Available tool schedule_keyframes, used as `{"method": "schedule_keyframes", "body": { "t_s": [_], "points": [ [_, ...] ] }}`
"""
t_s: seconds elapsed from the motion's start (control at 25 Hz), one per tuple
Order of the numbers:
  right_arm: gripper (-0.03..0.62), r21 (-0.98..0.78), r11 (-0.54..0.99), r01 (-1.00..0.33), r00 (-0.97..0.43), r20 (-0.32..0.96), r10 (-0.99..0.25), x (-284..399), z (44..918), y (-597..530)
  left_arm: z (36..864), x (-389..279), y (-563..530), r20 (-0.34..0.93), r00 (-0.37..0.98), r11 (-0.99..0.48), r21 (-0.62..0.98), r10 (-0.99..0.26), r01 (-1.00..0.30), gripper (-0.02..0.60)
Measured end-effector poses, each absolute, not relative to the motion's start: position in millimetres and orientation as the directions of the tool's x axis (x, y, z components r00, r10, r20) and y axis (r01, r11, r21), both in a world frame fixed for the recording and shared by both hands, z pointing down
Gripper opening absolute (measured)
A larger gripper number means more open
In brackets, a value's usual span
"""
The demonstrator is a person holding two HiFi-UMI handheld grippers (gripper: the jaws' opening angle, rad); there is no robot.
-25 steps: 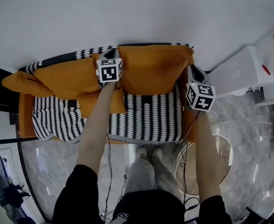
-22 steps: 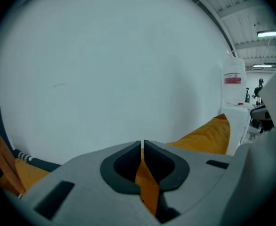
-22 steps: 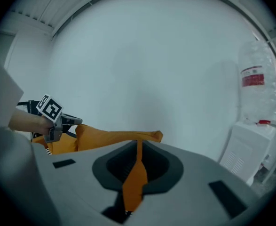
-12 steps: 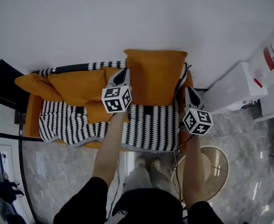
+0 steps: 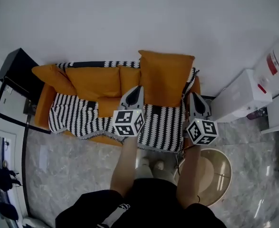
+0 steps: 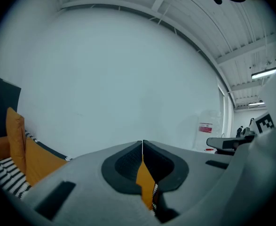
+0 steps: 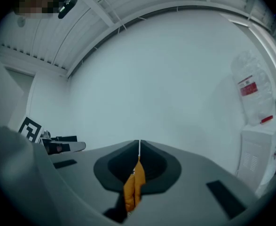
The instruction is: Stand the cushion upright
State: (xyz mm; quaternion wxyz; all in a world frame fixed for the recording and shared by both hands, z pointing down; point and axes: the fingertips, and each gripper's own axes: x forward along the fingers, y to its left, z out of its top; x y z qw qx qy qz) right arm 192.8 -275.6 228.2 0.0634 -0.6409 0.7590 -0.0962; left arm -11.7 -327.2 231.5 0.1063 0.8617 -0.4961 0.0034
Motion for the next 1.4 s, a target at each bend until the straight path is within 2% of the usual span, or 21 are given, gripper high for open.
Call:
{"method": "schedule_keyframes", "body": {
  "t_s": [0.24, 0.52, 0.76, 1.4],
  "points": [
    [0.014, -0.190, 0.202, -0.961, -0.212, 0.031, -0.977, 175, 209, -226, 205, -5, -257, 0.071, 0.516, -0.505, 0.128, -0.854, -0.854, 0.014],
    [0.011, -0.109, 0.233, -0.966, -0.238, 0.039, -0.970, 157, 203, -205, 192, 14, -226, 0.054, 0.540, -0.537, 0.063, -0.840, -0.841, 0.014],
    [0.011, -0.081, 0.252, -0.964, -0.254, 0.017, -0.967, 152, 195, -204, 182, 20, -221, 0.040, 0.543, -0.543, 0.014, -0.839, -0.840, 0.014],
    [0.011, -0.067, 0.263, -0.963, -0.264, 0.019, -0.964, 166, 195, -213, 182, 35, -233, 0.052, 0.544, -0.545, 0.001, -0.837, -0.839, 0.014]
  ]
}}
